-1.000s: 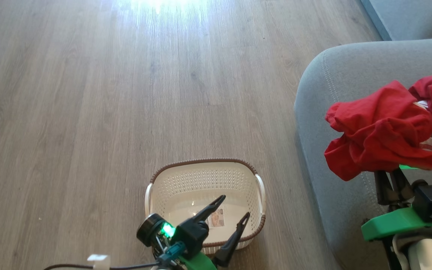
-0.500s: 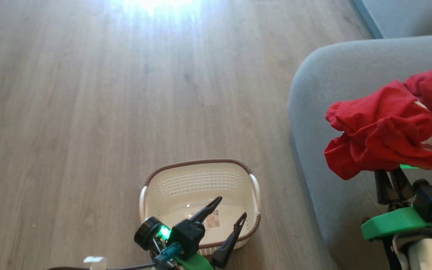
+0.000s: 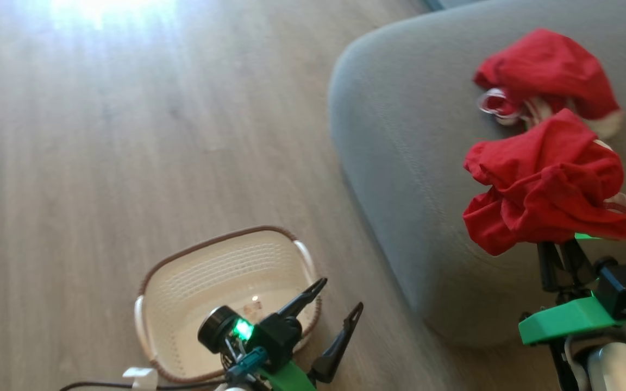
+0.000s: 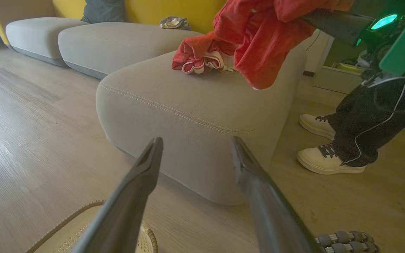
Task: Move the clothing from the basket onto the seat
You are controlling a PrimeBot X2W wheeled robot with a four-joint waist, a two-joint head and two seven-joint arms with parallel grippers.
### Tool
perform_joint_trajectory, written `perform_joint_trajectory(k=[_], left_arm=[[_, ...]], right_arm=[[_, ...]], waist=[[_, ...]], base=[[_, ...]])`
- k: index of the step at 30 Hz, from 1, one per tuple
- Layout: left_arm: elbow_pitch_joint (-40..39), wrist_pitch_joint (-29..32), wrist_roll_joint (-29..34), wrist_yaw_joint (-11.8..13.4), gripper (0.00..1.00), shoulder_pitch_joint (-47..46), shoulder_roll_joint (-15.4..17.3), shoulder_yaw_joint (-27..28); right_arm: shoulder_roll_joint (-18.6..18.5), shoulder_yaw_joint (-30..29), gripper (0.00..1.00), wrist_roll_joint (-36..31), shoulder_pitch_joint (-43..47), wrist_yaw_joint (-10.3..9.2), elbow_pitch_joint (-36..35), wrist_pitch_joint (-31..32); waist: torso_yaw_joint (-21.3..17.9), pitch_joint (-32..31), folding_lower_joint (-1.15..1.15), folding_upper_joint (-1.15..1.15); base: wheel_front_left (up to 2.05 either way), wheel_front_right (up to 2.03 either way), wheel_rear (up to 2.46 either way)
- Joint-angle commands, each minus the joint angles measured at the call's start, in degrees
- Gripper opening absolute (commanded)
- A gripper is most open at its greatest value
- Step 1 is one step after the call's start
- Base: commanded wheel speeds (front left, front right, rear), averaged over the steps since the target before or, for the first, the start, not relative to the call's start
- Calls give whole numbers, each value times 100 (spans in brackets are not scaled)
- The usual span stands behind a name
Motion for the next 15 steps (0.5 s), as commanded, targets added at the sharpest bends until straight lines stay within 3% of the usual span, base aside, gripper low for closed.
perform_joint_trajectory(k=[1, 8, 15], left_arm=[[-194, -55, 81, -18, 100, -284, -11, 117], [-208, -55, 135, -37, 100, -297, -11, 17], [-172, -55, 137, -120, 100, -542, -11, -270]], right_arm=[[-20, 91, 0, -8, -272, 40, -222, -38], [28, 23, 0, -14, -294, 40, -195, -38], [190, -376, 0, -39, -123, 40, -487, -38]], waist=[[-384, 114, 0, 0], [-1070, 119, 0, 0], [-1233, 351, 0, 0]], base=[[0, 0, 0], [0, 0, 0], [0, 0, 0]])
